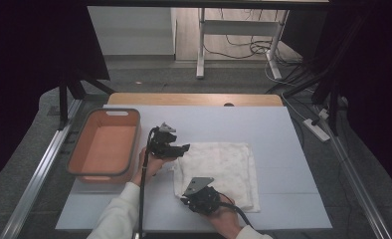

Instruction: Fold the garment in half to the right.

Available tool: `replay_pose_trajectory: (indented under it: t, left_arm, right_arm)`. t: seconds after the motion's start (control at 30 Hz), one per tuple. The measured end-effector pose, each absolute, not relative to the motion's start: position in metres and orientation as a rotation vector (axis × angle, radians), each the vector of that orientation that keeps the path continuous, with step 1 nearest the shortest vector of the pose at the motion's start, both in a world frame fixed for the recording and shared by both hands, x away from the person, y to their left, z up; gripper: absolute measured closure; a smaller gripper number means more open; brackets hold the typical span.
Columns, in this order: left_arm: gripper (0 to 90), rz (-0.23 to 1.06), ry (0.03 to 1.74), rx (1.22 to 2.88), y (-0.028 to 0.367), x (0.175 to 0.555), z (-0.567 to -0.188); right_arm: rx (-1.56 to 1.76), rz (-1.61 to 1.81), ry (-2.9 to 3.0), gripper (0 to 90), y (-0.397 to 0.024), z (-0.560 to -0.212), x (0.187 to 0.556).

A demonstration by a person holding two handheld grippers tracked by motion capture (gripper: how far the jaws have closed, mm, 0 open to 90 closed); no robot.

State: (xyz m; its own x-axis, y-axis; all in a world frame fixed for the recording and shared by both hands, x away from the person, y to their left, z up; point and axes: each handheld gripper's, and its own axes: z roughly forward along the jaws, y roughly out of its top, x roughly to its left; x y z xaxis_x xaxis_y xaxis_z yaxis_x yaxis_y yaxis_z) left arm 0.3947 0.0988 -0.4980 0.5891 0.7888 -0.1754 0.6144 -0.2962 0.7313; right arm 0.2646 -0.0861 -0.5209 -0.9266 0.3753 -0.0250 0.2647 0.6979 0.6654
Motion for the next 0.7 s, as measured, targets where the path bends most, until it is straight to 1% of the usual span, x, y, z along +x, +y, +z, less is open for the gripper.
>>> replay_pose_trajectory:
  t: [0.2,0.5,0.63,0.7]
  left_arm:
    - [32.7,0.324,1.134,2.081,0.092,0.411,-0.511]
    - [32.8,0.285,1.166,2.160,0.090,0.421,-0.528]
    - [37.5,0.263,1.173,2.181,0.090,0.422,-0.532]
    - [39.7,0.278,1.169,2.186,0.089,0.421,-0.532]
  right_arm:
    - [0.531,1.065,2.750,82.8,-0.087,-0.520,0.266]
    - [0.519,1.061,2.751,82.8,-0.087,-0.521,0.266]
    - [0.519,1.065,2.747,82.8,-0.087,-0.520,0.266]
    - [0.518,1.066,2.747,82.8,-0.088,-0.520,0.266]
